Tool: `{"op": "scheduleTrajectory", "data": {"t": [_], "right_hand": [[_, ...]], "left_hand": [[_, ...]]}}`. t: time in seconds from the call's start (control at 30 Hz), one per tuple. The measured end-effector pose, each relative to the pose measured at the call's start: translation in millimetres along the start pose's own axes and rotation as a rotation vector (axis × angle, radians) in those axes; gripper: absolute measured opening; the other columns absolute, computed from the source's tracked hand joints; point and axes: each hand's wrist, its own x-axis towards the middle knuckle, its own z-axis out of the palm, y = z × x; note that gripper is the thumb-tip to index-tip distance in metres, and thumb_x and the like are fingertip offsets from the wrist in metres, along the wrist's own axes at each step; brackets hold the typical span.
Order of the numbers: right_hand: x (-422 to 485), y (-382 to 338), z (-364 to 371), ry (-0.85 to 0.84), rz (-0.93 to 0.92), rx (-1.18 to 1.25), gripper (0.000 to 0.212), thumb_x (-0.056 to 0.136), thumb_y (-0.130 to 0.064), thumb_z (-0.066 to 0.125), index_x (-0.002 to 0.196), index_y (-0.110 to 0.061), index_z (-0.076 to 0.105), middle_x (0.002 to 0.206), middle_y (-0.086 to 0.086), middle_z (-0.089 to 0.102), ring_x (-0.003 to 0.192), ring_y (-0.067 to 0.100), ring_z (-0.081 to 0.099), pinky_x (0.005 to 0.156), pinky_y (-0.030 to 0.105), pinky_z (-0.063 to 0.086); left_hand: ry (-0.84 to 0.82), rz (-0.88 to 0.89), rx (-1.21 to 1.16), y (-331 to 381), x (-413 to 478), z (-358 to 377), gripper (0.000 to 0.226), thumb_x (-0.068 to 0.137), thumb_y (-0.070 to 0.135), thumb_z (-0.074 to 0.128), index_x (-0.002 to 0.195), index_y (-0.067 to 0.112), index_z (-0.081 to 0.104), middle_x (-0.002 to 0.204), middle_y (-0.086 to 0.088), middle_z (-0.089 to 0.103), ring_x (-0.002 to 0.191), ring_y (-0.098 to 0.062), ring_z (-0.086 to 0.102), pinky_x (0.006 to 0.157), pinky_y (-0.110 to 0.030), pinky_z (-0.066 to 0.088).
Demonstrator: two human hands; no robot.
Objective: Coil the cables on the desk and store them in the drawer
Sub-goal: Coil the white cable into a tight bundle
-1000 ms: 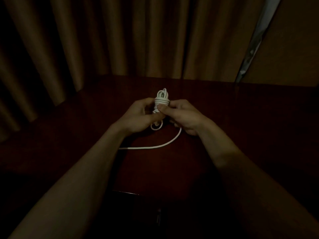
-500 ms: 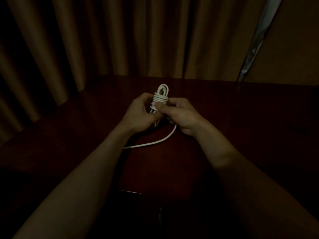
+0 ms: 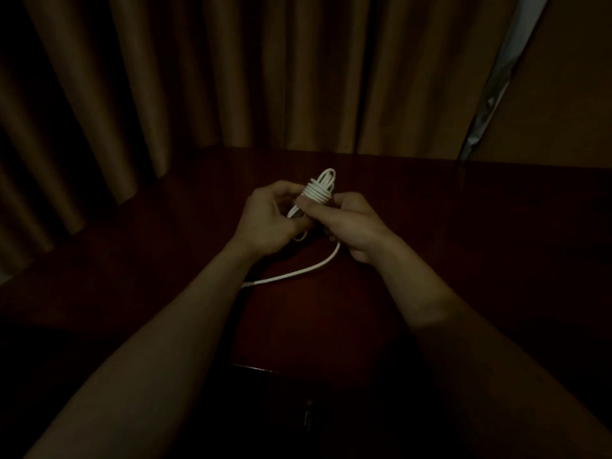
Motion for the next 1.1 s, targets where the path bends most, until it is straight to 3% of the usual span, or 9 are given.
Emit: {"op": "scheduleTrajectory", "data": {"t": [0.07,0.23,0.33,0.4,0.53,0.67,0.77,0.9,1.1], "right_hand": [[0.3,2.1,3.4,0.036,-0.010,0.033,0.030,0.091,-0.027,0.078,0.104,0.000,0.076,0.093,0.009,0.078,0.082,0.016,0.075,0.072,0.029,0.059],[0.8,1.4,5.5,0.120,0.025,-0.034,0.040,0.085,-0.029,0.084,0.069,-0.008,0.055,0.073,0.012,0.065,0.064,0.013,0.064,0.058,0.025,0.048],[-1.7,-2.0,-0.1,0.082,0.006,0.030,0.023,0.091,-0.020,0.078,0.086,-0.005,0.062,0.089,0.021,0.066,0.075,0.019,0.067,0.065,0.023,0.054],[-2.9,-4.1,-2.1,0.052,0.016,0.008,0.020,0.093,-0.019,0.075,0.091,-0.006,0.061,0.090,0.018,0.062,0.070,0.020,0.059,0.055,0.017,0.048],[-1.4,-4.9,-5.6,0.005,0.062,-0.003,0.025,0.097,-0.021,0.071,0.079,-0.010,0.058,0.080,0.012,0.059,0.053,0.008,0.046,0.044,0.017,0.036],[-4.7,-8.4,0.8,-0.012,0.063,-0.013,0.023,0.103,-0.024,0.063,0.082,-0.016,0.059,0.054,-0.011,0.056,0.043,0.000,0.045,0.046,0.021,0.035],[-6.6,-7.5,6.4,0.027,0.036,-0.075,0.029,0.099,-0.036,0.067,0.080,-0.016,0.057,0.060,-0.008,0.052,0.045,0.001,0.045,0.049,0.023,0.034],[-11.1,-9.0,7.8,0.063,-0.013,0.024,0.026,0.099,-0.024,0.068,0.110,-0.001,0.072,0.064,-0.008,0.063,0.042,-0.005,0.055,0.041,0.011,0.037],[-8.1,-7.0,-6.3,-0.068,0.002,-0.017,0.022,0.102,-0.025,0.064,0.115,-0.009,0.071,0.064,-0.009,0.063,0.048,0.003,0.045,0.042,0.017,0.032]], "left_hand": [[0.032,0.006,0.051,0.0,-1.0,0.7,0.040,0.076,0.010,0.089,0.107,0.019,0.064,0.104,0.001,0.075,0.093,-0.015,0.075,0.078,-0.046,0.064],[-0.011,-0.024,0.049,-0.9,0.2,2.3,0.046,0.084,0.014,0.084,0.119,0.013,0.054,0.108,-0.001,0.070,0.089,-0.021,0.074,0.071,-0.040,0.063],[-0.119,-0.062,-0.046,1.6,1.5,1.1,0.052,0.093,0.010,0.074,0.141,0.019,0.055,0.123,0.007,0.067,0.108,-0.005,0.069,0.083,-0.020,0.058],[-0.176,-0.042,-0.102,3.9,0.7,-1.1,0.043,0.097,0.002,0.065,0.136,0.020,0.061,0.122,0.008,0.070,0.109,-0.002,0.069,0.086,-0.015,0.054],[-0.112,-0.012,-0.135,2.2,-0.5,1.6,0.033,0.097,0.000,0.067,0.125,0.018,0.066,0.110,0.005,0.075,0.100,-0.003,0.073,0.084,-0.018,0.057],[0.053,0.031,-0.057,0.0,0.1,3.3,0.038,0.089,0.010,0.080,0.124,0.021,0.069,0.107,0.008,0.076,0.100,-0.005,0.074,0.086,-0.027,0.061],[0.111,0.126,-0.002,1.1,-2.7,2.5,0.038,0.085,0.014,0.084,0.120,0.024,0.071,0.107,0.013,0.075,0.101,0.001,0.072,0.087,-0.023,0.059],[0.065,0.147,0.029,-1.8,-2.9,0.2,0.046,0.075,0.027,0.088,0.115,0.016,0.069,0.109,0.006,0.076,0.101,-0.007,0.073,0.086,-0.036,0.062],[-0.183,0.094,-0.108,0.6,0.0,-0.3,0.040,0.095,0.003,0.068,0.128,0.025,0.065,0.115,0.006,0.074,0.104,-0.004,0.070,0.085,-0.019,0.053]]}}
